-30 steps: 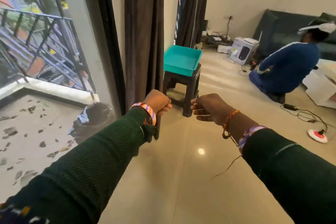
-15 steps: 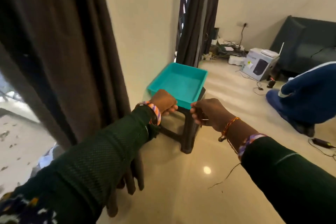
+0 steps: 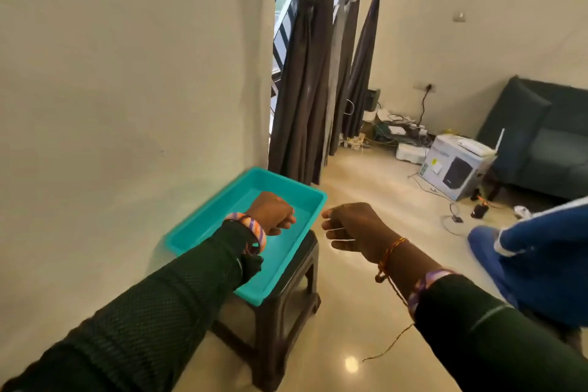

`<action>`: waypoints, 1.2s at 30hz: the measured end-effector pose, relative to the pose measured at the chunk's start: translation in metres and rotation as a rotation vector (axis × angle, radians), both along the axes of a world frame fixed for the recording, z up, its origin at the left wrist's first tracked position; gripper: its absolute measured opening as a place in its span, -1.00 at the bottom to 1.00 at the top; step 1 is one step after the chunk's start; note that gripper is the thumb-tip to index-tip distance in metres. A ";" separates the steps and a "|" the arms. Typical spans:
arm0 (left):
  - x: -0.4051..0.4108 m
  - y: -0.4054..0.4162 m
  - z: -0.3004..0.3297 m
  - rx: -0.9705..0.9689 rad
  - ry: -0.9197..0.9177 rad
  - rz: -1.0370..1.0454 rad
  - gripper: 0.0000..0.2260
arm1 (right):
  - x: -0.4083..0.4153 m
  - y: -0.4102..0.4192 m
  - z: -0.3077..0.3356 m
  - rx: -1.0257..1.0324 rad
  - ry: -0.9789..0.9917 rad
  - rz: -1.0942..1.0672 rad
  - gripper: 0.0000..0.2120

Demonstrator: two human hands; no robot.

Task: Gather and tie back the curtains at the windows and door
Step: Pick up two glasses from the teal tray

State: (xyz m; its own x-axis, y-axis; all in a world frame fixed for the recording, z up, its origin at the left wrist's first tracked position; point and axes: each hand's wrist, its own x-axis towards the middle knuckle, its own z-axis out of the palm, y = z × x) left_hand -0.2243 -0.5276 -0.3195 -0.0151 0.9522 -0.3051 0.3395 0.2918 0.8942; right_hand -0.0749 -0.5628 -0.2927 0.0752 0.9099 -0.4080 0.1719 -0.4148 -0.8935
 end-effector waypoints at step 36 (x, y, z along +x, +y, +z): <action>0.350 0.707 -0.062 -0.157 -0.080 0.449 -0.84 | 0.405 0.764 -0.007 -0.030 -0.038 0.425 -0.87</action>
State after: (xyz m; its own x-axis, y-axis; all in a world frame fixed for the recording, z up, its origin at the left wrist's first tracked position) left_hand 0.1254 0.1798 -0.3813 -0.3853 0.7992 -0.4614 0.0811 0.5274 0.8458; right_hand 0.3299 0.2015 -0.2999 -0.2886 0.8510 -0.4388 0.3658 -0.3255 -0.8719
